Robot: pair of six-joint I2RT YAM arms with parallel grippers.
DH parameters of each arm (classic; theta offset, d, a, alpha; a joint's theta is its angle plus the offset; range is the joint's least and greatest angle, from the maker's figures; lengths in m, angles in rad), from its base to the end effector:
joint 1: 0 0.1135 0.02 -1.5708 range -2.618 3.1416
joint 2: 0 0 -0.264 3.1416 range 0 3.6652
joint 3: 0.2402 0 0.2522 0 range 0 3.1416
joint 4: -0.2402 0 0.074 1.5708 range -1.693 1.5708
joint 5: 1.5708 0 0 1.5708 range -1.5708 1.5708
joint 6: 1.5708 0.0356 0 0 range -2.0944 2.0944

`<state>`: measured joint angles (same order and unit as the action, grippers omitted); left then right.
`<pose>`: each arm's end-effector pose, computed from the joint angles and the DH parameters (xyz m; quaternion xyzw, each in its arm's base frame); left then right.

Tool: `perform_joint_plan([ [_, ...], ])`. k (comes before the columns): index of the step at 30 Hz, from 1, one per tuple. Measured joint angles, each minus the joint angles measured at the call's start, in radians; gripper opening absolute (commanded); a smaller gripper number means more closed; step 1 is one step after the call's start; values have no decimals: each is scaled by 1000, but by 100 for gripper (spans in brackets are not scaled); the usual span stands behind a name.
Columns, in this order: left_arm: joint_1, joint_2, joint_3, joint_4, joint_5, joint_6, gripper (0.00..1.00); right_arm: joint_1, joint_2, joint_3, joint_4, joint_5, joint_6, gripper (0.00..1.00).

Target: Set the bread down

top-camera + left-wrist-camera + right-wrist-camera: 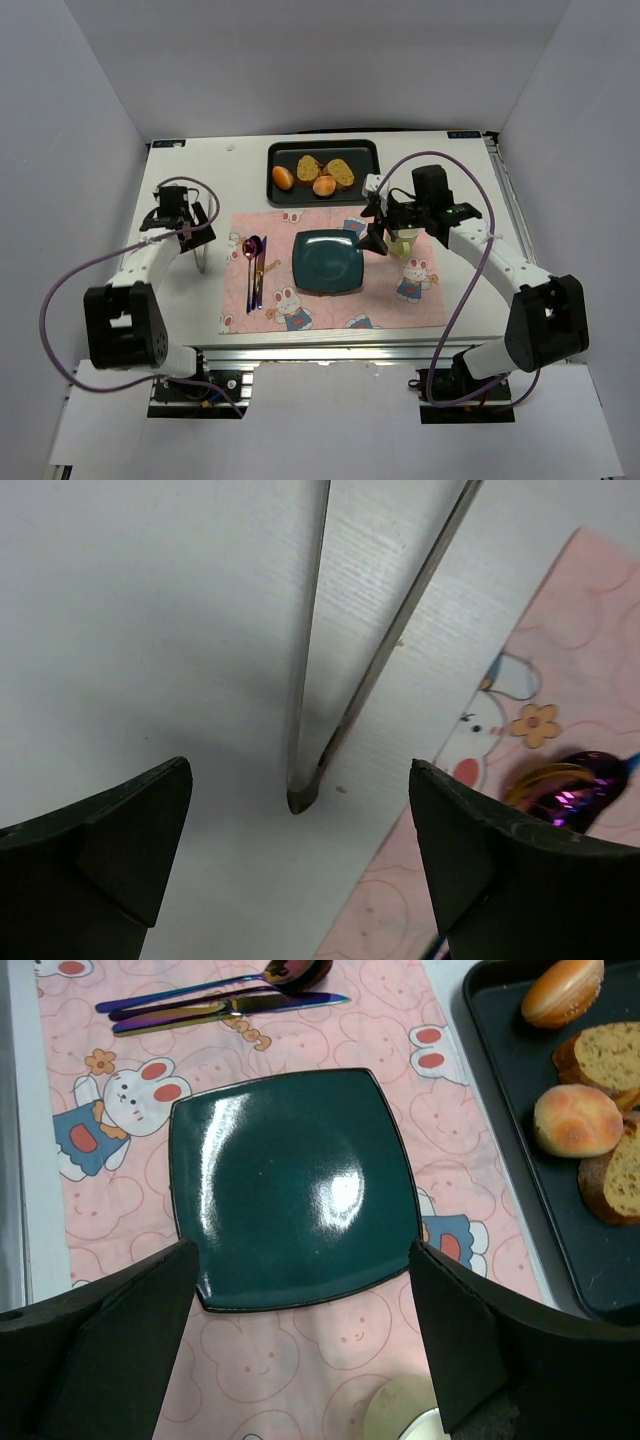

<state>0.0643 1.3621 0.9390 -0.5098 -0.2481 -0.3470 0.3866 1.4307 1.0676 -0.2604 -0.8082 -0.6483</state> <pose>0.2768 0.0266 0.2387 -0.2304 0.9145 0.0725 0.3246 0.2806 0.1420 0.2864 -0.5606 0.6224 0.2922 0.4615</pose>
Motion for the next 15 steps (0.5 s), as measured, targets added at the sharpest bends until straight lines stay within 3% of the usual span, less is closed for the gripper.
perform_joint_plan([
  [5,13,162,-2,43,55,95,96,0,2,0,1,43,13,90],
  [12,17,363,52,160,162,199,85,0,1,-2,0,77,13,89],
  [15,18,411,92,204,173,229,69,-1,-1,-2,0,85,12,89],
])
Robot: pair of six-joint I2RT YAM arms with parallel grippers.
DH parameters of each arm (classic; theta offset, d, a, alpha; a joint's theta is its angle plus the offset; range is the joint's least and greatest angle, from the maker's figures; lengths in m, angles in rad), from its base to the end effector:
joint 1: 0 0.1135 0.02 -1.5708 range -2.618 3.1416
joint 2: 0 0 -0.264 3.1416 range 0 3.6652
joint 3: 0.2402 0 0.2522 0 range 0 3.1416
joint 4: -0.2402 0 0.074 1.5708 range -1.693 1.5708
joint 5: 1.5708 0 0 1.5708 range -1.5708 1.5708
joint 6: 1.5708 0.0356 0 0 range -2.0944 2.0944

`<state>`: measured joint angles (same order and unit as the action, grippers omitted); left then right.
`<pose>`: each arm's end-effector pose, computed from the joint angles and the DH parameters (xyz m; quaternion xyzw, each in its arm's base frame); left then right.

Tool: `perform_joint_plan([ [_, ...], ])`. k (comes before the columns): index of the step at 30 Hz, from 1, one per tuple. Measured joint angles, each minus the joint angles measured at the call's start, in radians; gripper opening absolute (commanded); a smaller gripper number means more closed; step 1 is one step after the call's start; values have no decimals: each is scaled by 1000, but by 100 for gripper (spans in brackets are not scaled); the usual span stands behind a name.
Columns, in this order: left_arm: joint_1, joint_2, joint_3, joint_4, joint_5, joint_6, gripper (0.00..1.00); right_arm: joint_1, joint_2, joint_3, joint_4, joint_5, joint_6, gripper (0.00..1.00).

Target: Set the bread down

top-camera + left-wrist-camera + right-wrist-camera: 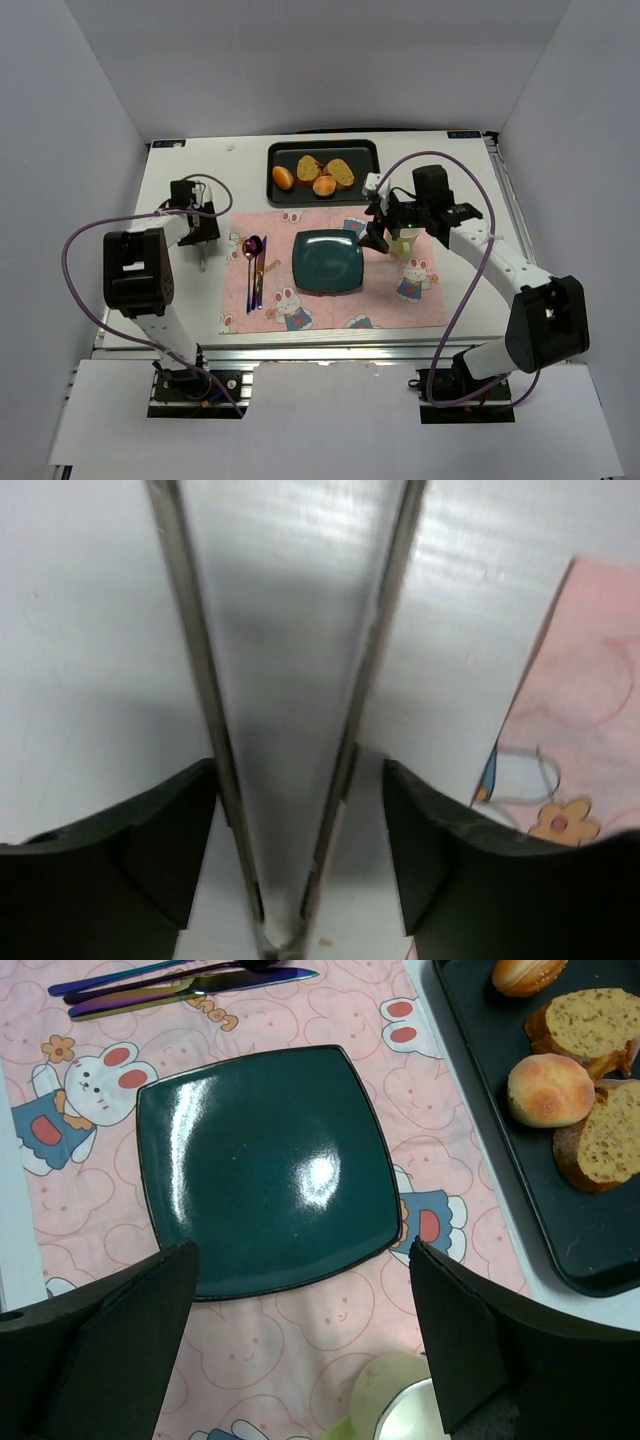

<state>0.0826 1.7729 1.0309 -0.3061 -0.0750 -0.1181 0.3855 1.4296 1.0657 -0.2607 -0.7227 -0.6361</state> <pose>0.3474 0.0314 0.1559 -0.1063 0.9595 0.0316 0.2588 0.2829 0.1402 0.2849 -0.5476 0.6476 0.2590 0.4622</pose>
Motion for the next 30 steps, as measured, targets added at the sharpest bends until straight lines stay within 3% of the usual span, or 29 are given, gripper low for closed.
perform_joint_plan([
  [1,1,14,15,6,6,10,63,0,-2,0,0,3,-1,89],
  [2,3,34,33,16,11,17,49,-2,-2,0,0,6,-2,89],
  [3,8,48,48,26,17,21,40,-5,-4,0,0,9,-4,89],
  [6,21,72,69,60,43,34,24,-23,-10,0,-1,15,-7,90],
  [13,31,27,29,62,92,-12,8,-67,-23,0,-2,18,-11,89],
  [15,24,-4,30,32,121,-68,9,-76,-26,0,-2,19,-11,89],
  [18,-27,-97,43,20,164,-193,18,-89,-28,0,-1,21,-4,89],
  [23,-181,-209,114,138,291,-458,24,-98,-28,0,1,21,8,89],
  [27,-249,-192,156,186,379,-600,32,-100,-28,0,1,20,13,89],
  [30,-288,-131,237,119,402,-617,37,-103,-30,0,1,20,19,89],
])
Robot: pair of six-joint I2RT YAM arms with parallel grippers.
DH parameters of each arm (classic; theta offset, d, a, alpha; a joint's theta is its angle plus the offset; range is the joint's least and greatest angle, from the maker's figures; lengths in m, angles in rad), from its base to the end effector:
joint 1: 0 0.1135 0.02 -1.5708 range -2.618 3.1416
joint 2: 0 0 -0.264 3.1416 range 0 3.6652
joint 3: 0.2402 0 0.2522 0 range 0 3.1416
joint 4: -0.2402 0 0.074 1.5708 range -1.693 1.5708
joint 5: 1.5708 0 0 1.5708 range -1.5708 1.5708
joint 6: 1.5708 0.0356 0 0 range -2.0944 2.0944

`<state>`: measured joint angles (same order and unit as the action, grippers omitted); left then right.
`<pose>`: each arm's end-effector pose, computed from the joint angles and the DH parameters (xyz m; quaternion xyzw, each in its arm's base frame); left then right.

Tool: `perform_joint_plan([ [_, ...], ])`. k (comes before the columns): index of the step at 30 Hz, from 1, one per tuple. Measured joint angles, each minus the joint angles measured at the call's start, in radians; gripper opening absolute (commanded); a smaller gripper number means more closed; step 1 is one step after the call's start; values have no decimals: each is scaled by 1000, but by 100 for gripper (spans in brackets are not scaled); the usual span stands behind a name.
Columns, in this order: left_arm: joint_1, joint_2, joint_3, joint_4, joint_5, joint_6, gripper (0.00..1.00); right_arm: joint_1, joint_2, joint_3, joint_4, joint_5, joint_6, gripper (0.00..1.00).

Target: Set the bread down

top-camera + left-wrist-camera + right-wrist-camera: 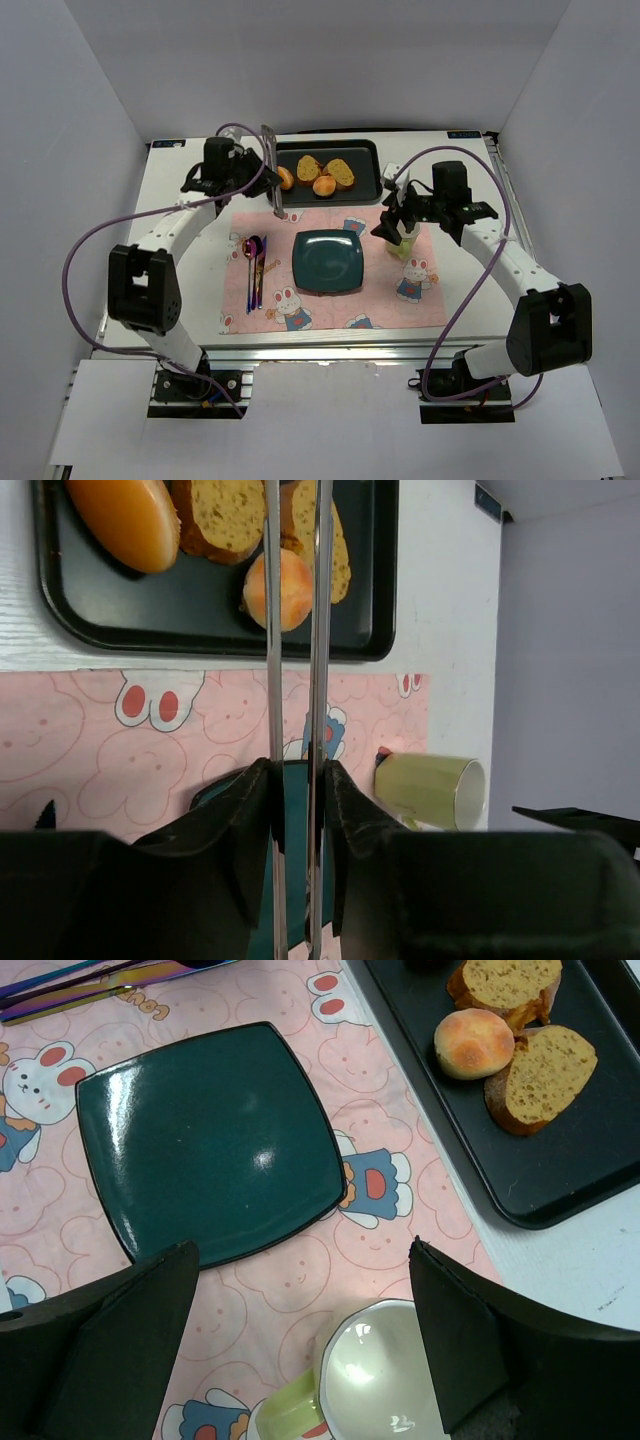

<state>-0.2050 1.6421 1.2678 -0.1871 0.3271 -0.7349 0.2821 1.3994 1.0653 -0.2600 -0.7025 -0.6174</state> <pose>0.3696 -0.0885 0.2858 -0.1502 0.8541 -0.3431 0.3608 0.2912 0.1084 0.2934 -0.5059 0.6766 0.2261 0.4851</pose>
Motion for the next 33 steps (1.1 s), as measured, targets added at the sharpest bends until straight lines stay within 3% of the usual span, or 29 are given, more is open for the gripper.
perform_joint_plan([
  [5,-38,91,144,-139,3,49,41,-4,-9,0,2,0,8,89],
  [12,-59,105,164,-246,2,89,46,-7,-24,-17,17,0,9,89],
  [33,-100,205,150,-248,-5,79,53,-8,-26,-34,27,0,11,89],
])
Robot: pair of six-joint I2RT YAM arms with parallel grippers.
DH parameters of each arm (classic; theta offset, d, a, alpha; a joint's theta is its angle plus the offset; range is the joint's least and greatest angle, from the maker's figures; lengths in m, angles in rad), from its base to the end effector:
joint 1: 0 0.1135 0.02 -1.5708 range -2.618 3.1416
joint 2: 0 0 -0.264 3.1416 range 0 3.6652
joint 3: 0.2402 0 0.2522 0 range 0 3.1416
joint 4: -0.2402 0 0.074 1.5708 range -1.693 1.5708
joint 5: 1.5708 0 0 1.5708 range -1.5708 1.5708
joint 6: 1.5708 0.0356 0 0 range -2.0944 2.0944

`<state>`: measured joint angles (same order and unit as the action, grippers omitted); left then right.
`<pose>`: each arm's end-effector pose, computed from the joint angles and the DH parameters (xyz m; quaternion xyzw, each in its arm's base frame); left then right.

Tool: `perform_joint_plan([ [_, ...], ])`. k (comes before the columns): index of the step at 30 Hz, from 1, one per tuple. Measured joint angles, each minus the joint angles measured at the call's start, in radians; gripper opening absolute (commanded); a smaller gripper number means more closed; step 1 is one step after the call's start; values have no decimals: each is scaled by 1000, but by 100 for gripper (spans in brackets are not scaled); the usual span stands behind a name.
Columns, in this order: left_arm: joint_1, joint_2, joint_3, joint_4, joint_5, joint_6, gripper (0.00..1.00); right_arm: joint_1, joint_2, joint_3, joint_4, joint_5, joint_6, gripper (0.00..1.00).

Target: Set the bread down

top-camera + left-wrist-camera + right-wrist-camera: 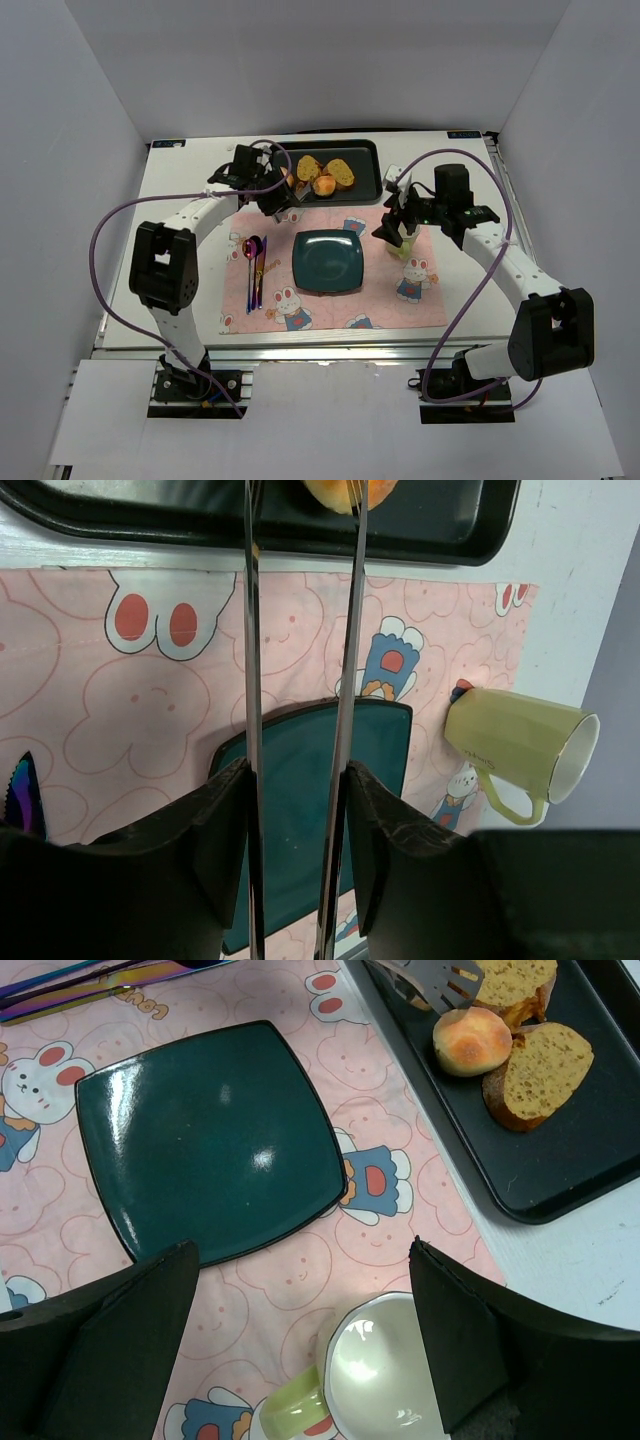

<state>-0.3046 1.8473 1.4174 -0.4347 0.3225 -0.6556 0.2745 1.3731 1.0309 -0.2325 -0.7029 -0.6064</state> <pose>0.3874 -0.1336 0.2379 -0.1070 0.9216 -0.2913 0.2332 0.2863 0.1045 0.2917 -0.5004 0.6760 0.2242 0.4923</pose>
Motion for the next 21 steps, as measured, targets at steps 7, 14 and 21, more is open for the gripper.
perform_joint_plan([
  [7,-1,16,0,8,3,-15,56,-5,0,0,0,0,0,89],
  [14,-1,16,-6,50,24,-44,56,-6,0,0,0,0,0,89],
  [21,-1,16,-18,79,53,-69,56,-7,0,0,0,-2,0,89],
])
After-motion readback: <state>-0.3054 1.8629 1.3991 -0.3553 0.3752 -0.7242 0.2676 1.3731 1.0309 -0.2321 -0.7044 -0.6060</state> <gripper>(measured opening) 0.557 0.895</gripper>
